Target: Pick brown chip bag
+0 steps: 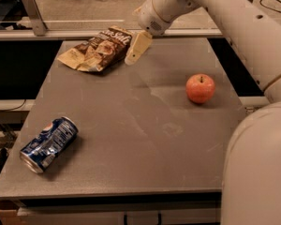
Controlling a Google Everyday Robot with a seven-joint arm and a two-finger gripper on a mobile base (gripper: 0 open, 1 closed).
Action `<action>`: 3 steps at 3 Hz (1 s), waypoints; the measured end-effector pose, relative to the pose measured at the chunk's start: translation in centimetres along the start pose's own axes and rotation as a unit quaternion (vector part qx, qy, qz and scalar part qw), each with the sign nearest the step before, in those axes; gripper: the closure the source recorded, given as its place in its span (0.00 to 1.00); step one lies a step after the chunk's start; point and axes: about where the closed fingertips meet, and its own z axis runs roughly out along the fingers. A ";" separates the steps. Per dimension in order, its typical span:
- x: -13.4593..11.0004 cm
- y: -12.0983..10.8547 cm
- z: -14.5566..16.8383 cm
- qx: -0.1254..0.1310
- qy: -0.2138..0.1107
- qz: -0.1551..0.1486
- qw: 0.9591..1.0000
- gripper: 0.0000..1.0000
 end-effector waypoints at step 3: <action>-0.9 -1.5 10.5 -0.014 -0.005 0.081 0.997 0.00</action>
Offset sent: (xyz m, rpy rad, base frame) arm 0.0608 0.0818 -0.0616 0.1105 0.1240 -0.1075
